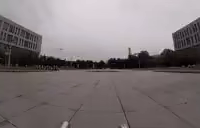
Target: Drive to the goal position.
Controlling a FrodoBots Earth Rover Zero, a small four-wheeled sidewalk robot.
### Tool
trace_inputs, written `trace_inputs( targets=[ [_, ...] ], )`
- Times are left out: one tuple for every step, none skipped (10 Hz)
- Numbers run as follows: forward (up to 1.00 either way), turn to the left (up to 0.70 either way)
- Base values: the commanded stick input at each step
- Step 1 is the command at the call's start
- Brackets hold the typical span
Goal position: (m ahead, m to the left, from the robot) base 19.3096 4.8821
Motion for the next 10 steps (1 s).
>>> trace_inputs(
  targets=[
    [0.7, 0.0],
    [0.7, 0.02],
    [0.7, 0.03],
    [0.7, 0.03],
    [0.7, 0.02],
    [0.7, 0.01],
    [0.7, 0.0],
    [0.7, 0.0],
    [0.7, 0.0],
    [0.7, 0.0]
  ],
)
